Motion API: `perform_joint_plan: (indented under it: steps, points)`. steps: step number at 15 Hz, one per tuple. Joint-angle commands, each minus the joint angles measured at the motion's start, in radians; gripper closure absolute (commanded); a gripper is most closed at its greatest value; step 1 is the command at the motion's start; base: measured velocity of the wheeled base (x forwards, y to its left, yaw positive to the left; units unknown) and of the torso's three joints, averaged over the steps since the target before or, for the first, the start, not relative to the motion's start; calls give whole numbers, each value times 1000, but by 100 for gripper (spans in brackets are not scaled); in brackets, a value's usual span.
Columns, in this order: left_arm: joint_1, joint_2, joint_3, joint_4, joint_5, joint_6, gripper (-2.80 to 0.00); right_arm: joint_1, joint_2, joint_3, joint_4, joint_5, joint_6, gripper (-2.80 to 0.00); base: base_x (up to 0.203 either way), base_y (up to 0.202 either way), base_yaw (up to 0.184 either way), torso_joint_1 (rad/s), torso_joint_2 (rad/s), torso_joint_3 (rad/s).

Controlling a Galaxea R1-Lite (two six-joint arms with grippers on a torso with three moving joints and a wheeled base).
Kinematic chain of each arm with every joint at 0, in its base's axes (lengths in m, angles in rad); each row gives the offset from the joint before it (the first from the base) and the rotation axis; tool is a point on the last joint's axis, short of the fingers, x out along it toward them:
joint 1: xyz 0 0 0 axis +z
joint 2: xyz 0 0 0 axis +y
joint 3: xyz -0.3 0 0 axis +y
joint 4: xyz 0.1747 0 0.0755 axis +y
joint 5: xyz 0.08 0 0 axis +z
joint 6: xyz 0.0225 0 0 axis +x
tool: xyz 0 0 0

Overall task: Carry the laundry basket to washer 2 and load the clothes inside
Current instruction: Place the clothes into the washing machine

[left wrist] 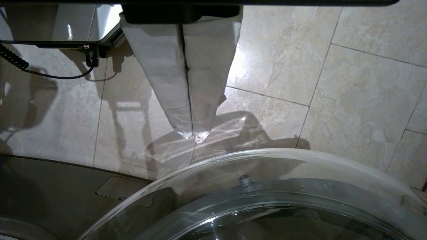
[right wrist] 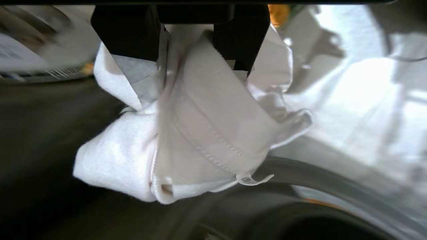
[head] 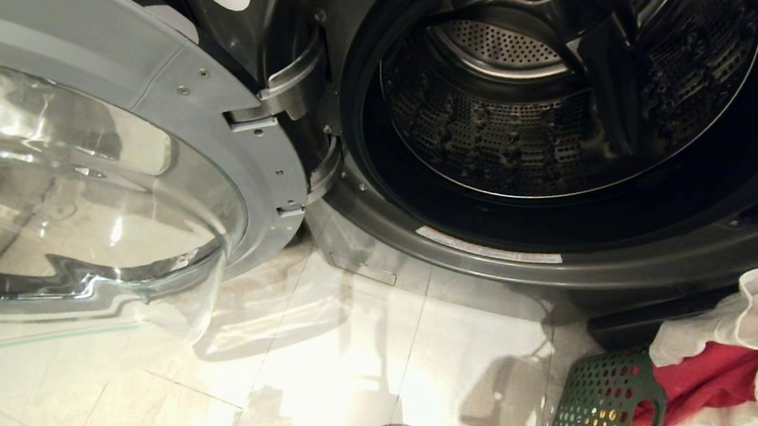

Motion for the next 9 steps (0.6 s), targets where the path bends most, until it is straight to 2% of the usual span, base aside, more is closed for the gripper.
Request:
perform_joint_plan:
  steps: [1,3,5,7,9]
  points:
    - [0,1,0,0,1,0,0,77,-61,-12,35,105,-4,0,0,0,0,0,0,0]
    - [0,1,0,0,0,0,0,199,-60,-12,44,145,-6,0,0,0,0,0,0,0]
    - [0,1,0,-1,1,0,0,371,-49,-16,46,153,-13,0,0,0,0,0,0,0]
    - [0,1,0,0,1,0,0,521,-5,-35,45,158,-87,0,0,0,0,0,0,0]
    - [0,1,0,-1,0,0,0,617,39,-67,44,161,-157,0,0,0,0,0,0,0]
